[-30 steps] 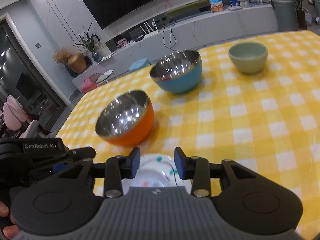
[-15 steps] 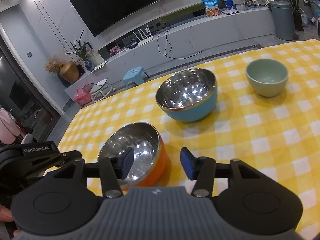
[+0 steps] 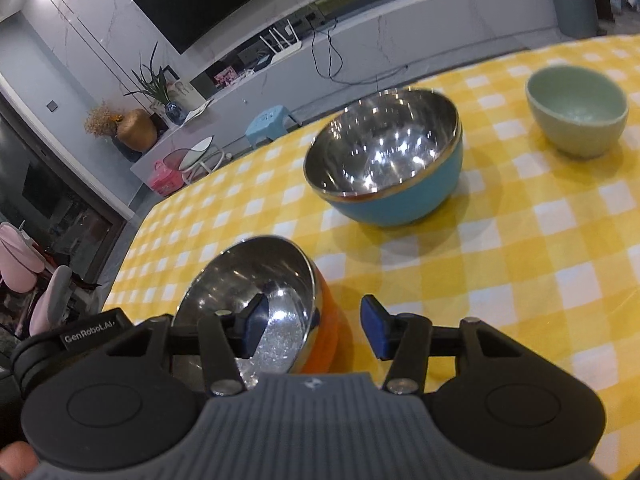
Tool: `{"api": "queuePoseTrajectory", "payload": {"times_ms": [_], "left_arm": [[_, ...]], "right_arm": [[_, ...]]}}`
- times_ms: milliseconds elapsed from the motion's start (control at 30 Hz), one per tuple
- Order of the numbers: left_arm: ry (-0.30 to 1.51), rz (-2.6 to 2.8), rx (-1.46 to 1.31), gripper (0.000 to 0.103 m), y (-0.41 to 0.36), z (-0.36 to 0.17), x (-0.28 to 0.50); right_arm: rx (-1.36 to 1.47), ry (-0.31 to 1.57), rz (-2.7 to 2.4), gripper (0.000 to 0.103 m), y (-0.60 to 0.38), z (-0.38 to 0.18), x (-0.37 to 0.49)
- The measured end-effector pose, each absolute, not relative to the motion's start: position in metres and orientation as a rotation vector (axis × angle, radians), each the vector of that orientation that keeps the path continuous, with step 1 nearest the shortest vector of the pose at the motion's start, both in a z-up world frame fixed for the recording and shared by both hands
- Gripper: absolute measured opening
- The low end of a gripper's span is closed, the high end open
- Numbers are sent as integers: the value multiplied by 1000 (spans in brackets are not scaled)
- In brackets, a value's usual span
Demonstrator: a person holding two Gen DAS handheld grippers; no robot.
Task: Organize plates and bowls
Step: 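Move both tools to the orange bowl and close them on its rim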
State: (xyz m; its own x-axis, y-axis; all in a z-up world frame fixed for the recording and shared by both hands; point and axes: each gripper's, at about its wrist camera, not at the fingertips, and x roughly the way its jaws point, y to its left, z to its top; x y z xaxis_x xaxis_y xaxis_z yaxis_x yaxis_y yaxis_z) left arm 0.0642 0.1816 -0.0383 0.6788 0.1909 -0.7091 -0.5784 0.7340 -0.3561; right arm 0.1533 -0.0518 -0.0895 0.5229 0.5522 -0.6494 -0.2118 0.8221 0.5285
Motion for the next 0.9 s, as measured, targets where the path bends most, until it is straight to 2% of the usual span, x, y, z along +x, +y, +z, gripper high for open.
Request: {"api": "queuePoseTrajectory", "payload": {"times_ms": [300, 333, 400, 567, 733, 800, 900], "left_arm": [[651, 452, -577, 45, 180, -37, 63], [631, 451, -583, 46, 180, -35, 61], [590, 423, -588, 53, 181, -30, 59], [638, 349, -560, 54, 172, -32, 64], [741, 323, -527, 45, 165, -44, 72], [765, 322, -525, 35, 164, -47, 73], [787, 318, -513, 27, 162, -50, 74]], "right_arm": [[425, 953, 468, 48, -49, -106, 157], [427, 953, 468, 48, -49, -107, 157], [427, 955, 467, 48, -49, -109, 157], [431, 945, 471, 47, -49, -108, 156], [420, 936, 476, 45, -48, -108, 155], [420, 933, 481, 42, -48, -107, 154], [429, 933, 489, 39, -49, -107, 153]]}}
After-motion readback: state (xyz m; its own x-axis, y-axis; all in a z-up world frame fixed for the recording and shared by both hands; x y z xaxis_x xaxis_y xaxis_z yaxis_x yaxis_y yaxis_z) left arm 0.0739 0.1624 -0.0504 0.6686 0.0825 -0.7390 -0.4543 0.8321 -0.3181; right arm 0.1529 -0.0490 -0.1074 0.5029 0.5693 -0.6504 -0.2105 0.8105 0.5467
